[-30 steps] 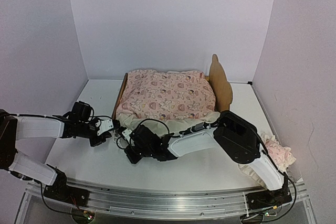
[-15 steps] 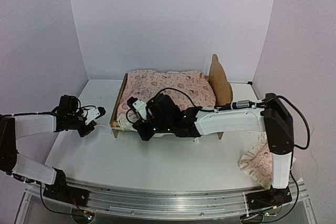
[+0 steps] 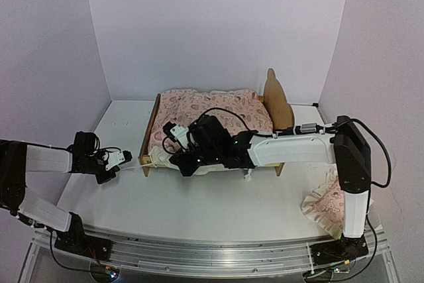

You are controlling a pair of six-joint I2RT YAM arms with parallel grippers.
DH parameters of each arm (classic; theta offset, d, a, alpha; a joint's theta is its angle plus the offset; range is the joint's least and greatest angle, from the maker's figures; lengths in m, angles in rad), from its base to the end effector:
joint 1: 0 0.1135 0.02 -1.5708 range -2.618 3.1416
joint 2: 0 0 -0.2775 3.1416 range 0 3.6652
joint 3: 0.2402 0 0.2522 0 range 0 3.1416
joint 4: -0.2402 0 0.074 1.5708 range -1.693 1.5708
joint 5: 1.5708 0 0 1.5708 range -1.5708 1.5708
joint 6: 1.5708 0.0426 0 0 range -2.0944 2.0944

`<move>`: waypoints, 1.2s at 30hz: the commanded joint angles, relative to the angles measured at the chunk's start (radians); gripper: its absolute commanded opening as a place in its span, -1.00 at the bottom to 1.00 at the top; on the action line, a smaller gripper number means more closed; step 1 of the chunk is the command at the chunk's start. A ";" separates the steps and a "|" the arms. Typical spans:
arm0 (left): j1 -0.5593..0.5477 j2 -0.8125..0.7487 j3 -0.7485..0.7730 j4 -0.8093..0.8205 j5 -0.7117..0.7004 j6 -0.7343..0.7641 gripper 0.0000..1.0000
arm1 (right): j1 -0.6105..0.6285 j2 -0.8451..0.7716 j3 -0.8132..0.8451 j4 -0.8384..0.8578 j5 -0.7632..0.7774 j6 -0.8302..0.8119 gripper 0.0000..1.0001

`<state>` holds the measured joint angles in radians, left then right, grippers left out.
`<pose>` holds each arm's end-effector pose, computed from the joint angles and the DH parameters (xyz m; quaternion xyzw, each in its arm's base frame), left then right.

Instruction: Set up the pet bed

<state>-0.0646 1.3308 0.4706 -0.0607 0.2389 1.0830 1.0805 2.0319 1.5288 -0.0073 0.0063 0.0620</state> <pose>0.2280 -0.0249 0.1446 0.5427 0.7696 0.0559 0.3318 0.2304 0.4310 0.2395 -0.4192 0.7540 0.2711 0.4269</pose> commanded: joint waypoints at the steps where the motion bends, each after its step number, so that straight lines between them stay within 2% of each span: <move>1: 0.026 -0.004 0.051 -0.158 0.038 0.032 -1.00 | 0.024 0.044 0.097 0.009 -0.204 0.026 -1.00; 4: 0.026 -0.002 0.062 -0.171 0.057 0.004 -1.00 | 0.073 0.140 0.179 0.009 -0.318 0.053 -1.00; 11: 0.026 -0.010 0.060 -0.162 0.069 0.003 -1.00 | 0.144 0.395 0.421 0.074 -0.376 0.177 -1.00; 15: 0.026 -0.016 0.051 -0.153 0.061 0.006 -1.00 | 0.147 0.436 0.463 0.114 -0.304 0.186 -1.00; 21: 0.026 -0.016 0.033 -0.118 0.039 0.017 -1.00 | 0.145 0.435 0.425 0.113 -0.193 0.136 -0.99; 23: 0.026 -0.018 0.042 -0.137 0.036 0.027 -0.95 | 0.145 0.416 0.394 0.111 -0.198 0.126 -0.63; 25: 0.026 -0.027 0.058 -0.162 0.034 0.034 -0.61 | 0.145 0.371 0.340 0.094 -0.229 0.098 -0.31; 26: 0.026 -0.035 0.067 -0.176 0.034 0.036 -0.42 | 0.145 0.334 0.314 0.073 -0.238 0.073 -0.21; 27: 0.026 -0.045 0.076 -0.189 0.034 0.035 -0.26 | 0.145 0.292 0.293 0.048 -0.244 0.047 -0.14; 30: 0.026 -0.092 0.103 -0.208 0.031 -0.006 0.00 | 0.140 0.130 0.203 -0.079 -0.252 -0.036 0.07; 33: 0.026 -0.169 0.147 -0.248 0.079 -0.063 0.08 | 0.108 -0.051 0.106 -0.194 -0.209 -0.044 0.12; 36: 0.020 -0.277 0.219 -0.318 0.208 -0.083 0.13 | 0.042 -0.234 0.011 -0.304 -0.060 0.016 0.13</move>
<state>-0.0444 1.1881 0.5730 -0.3039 0.2969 1.0532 1.2023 2.0922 1.6019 -0.1720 -0.1930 0.0673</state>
